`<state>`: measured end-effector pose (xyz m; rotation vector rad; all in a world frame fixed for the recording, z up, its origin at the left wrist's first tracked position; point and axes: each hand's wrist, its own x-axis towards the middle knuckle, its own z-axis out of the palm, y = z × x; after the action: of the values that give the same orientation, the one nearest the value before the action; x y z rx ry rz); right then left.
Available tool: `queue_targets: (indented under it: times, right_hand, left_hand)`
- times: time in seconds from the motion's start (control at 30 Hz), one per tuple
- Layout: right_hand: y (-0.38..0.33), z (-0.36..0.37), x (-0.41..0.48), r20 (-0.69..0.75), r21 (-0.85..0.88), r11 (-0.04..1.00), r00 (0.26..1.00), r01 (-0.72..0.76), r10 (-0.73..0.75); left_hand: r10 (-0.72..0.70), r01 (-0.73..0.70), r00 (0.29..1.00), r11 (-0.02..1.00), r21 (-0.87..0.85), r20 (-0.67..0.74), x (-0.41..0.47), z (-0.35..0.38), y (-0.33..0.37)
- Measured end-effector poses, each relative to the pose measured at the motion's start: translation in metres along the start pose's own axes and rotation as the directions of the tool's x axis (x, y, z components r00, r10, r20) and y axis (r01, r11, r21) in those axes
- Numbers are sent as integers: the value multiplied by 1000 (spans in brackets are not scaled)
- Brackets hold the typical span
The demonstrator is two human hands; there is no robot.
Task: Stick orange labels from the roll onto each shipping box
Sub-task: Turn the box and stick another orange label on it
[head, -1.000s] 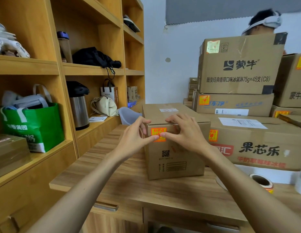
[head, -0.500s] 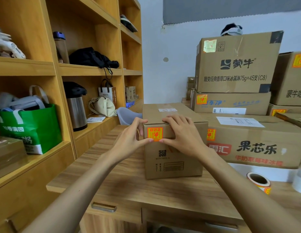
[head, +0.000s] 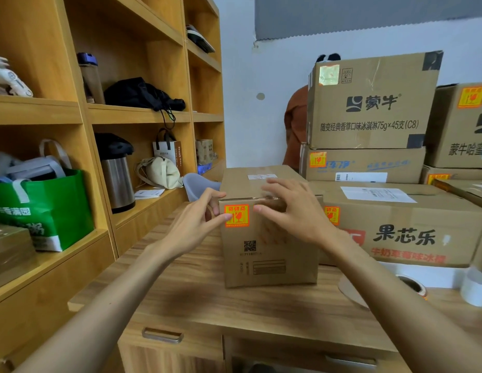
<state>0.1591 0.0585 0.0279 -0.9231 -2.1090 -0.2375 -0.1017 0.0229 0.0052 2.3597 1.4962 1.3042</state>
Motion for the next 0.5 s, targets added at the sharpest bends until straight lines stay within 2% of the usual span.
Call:
queue_targets:
  times: [0.1,0.2,0.27,0.37,0.5]
  right_hand:
    - [15,-25,-5,-60,-14,996,994,-93,92]
    - [28,-38,-12,64,39,982,982,-183,180]
    - [26,-37,-16,187,133,969,965,-210,183]
    - [16,-30,-19,261,211,959,957,-187,129]
    - [-10,-15,-15,189,54,996,980,-77,66]
  left_hand:
    - [-27,26,1000,999,47,6,-2,-16,-16]
    - [-68,64,997,992,113,33,-3,-36,-35]
    - [-87,77,995,982,171,54,0,-47,-43]
    - [-110,93,992,960,264,53,4,-58,-52]
    - [-161,172,985,916,364,-61,2,-62,-56]
